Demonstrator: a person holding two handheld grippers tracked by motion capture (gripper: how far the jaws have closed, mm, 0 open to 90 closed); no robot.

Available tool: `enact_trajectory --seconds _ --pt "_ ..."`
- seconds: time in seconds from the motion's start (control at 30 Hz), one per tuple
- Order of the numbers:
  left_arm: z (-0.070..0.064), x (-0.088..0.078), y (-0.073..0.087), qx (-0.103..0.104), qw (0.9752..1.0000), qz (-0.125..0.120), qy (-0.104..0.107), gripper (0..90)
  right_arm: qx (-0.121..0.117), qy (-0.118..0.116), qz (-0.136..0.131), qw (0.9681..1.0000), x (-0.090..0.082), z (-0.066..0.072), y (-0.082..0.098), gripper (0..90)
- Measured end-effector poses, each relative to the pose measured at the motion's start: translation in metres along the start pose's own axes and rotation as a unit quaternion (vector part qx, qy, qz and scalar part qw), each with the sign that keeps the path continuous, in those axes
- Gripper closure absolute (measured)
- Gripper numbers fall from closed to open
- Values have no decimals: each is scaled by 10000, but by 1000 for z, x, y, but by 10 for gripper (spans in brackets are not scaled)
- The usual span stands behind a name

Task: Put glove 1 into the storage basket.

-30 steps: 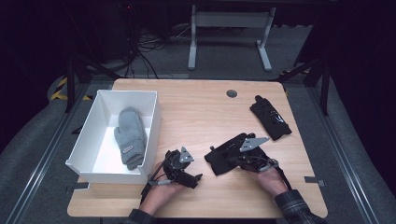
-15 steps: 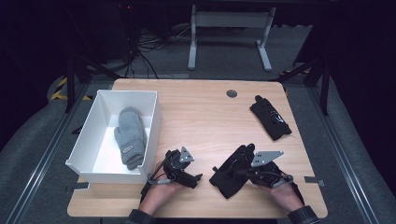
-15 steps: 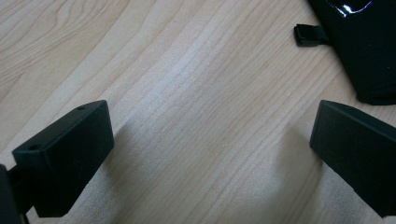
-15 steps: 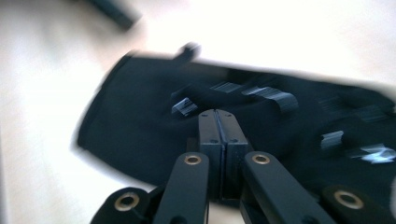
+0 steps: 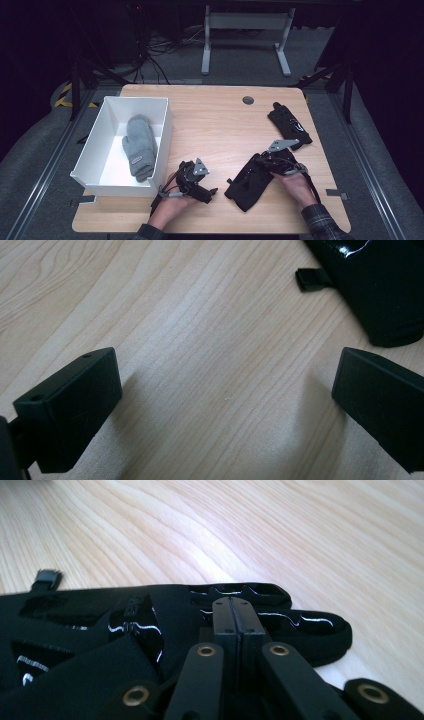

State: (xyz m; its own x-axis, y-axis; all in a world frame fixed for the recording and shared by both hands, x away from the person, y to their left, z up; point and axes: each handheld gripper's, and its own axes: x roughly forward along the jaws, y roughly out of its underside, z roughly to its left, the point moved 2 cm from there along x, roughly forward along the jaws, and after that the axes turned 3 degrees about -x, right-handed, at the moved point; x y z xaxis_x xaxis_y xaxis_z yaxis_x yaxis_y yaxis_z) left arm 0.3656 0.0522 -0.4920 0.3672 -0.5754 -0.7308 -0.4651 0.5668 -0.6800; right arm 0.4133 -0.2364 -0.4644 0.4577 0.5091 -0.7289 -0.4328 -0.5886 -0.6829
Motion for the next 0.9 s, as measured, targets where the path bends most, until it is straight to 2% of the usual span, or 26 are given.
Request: enact_trajectory --seconds 0.13,0.23,0.43,0.57,0.73,0.77,0.8,0.9 --pt "0 0 0 10 10000 -8 -8 1 -190 -168 -33 9997 15 4 -14 900" --pt "0 0 0 10 10000 -2 -5 1 -237 -225 -72 9994 26 7 -25 900" --pt "0 0 0 4 10000 -4 -8 1 -428 -423 -137 9981 43 21 -43 900" --pt "-1 0 0 -4 10000 0 -14 1 -427 -498 -158 9977 49 27 -49 900" --pt "0 0 0 4 10000 5 -11 1 -422 -419 -235 9980 41 24 -48 900" --pt "-1 0 0 3 10000 3 -10 1 -339 -361 -301 9983 31 17 -45 900" --pt "-1 0 0 3 10000 3 -10 1 -339 -361 -301 9983 31 17 -45 900" --pt "0 0 0 4 10000 4 -7 1 -181 -207 -405 9988 19 1 -39 900"
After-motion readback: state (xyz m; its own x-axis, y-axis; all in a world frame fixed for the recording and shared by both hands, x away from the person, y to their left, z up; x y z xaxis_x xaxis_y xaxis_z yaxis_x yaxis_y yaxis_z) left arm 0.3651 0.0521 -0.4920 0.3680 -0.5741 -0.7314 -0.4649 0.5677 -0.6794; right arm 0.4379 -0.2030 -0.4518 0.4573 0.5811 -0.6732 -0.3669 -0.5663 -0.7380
